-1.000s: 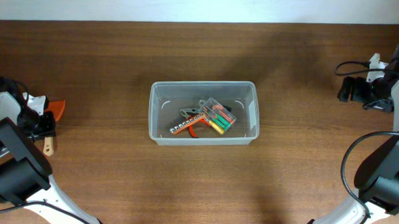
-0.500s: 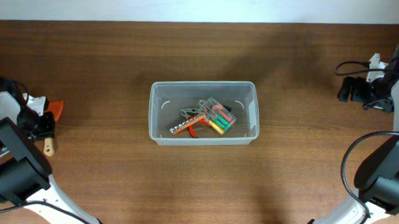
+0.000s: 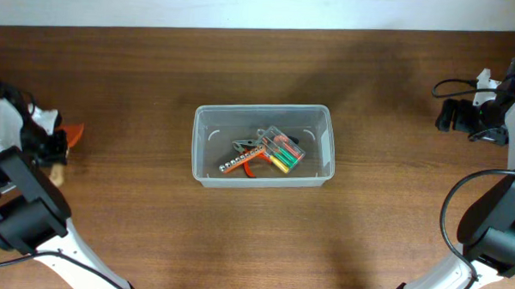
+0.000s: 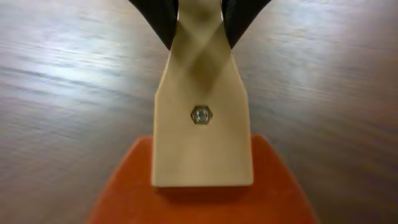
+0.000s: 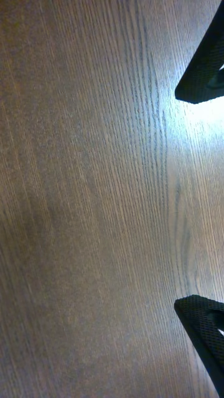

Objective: Pack container
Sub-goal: 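Lift the scraper with the left gripper and carry it over the container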

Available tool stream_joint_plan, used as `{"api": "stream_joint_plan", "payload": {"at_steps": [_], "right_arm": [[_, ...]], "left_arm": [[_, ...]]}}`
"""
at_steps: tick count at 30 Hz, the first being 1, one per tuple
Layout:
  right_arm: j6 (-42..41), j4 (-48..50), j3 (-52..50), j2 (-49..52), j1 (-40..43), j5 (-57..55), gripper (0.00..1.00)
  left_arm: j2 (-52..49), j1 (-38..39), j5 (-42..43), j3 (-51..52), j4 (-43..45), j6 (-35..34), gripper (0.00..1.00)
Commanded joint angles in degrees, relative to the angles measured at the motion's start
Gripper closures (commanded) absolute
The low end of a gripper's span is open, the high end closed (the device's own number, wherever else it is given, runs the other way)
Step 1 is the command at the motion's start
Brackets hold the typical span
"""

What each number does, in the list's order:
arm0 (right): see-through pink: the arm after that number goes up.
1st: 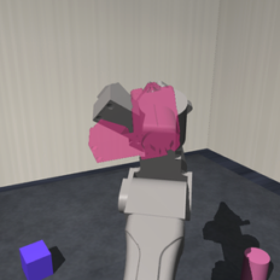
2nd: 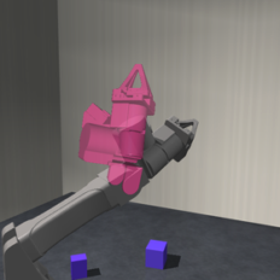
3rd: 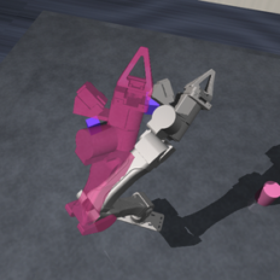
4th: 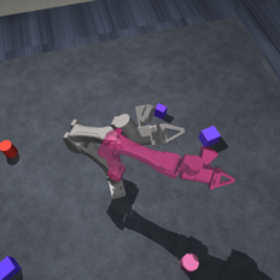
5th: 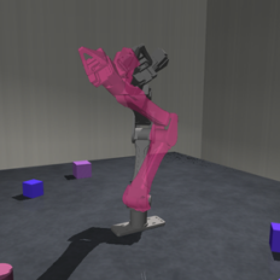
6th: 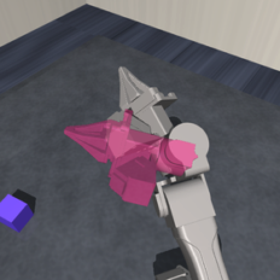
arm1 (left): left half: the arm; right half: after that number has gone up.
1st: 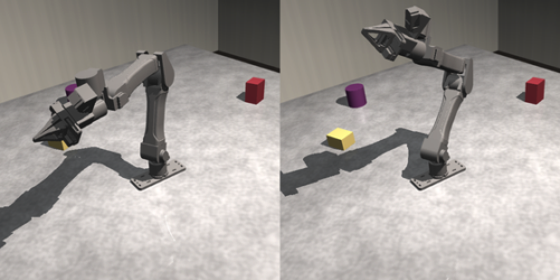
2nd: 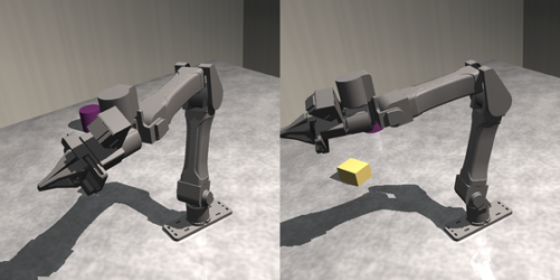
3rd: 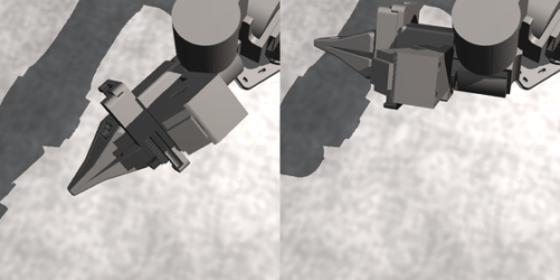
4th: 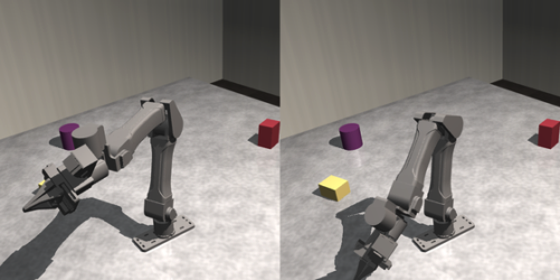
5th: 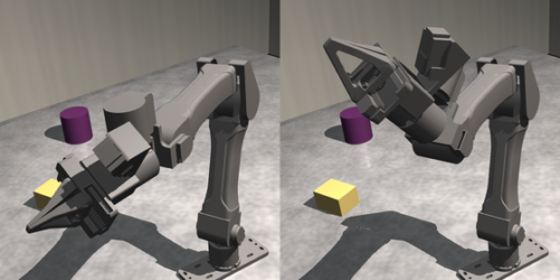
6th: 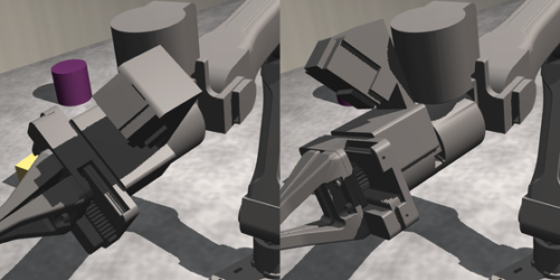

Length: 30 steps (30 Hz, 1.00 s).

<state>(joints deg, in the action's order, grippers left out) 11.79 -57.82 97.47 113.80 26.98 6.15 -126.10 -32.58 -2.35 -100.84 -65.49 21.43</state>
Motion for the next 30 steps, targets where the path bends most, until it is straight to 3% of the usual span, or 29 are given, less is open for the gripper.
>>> {"api": "stream_joint_plan", "payload": {"at_steps": [1, 10, 15, 23, 30], "right_arm": [[-0.3, 0.0, -0.2, 0.0, 0.1, 0.5, 0.01], [-0.3, 0.0, -0.2, 0.0, 0.1, 0.5, 0.01], [-0.3, 0.0, -0.2, 0.0, 0.1, 0.5, 0.01], [-0.3, 0.0, -0.2, 0.0, 0.1, 0.5, 0.01], [-0.3, 0.0, -0.2, 0.0, 0.1, 0.5, 0.01]], "left_arm": [[0.1, 2.7, 0.0, -8.6, -2.4, 0.1, 0.91], [0.1, 10.1, 0.0, -22.0, -6.8, 0.1, 0.91], [0.1, 14.5, 0.3, -27.3, -7.9, 0.1, 0.98], [0.1, 23.2, 9.0, -35.8, -12.3, 0.1, 0.98], [0.1, 32.6, 9.9, -42.9, -15.6, 0.8, 0.98]]}}
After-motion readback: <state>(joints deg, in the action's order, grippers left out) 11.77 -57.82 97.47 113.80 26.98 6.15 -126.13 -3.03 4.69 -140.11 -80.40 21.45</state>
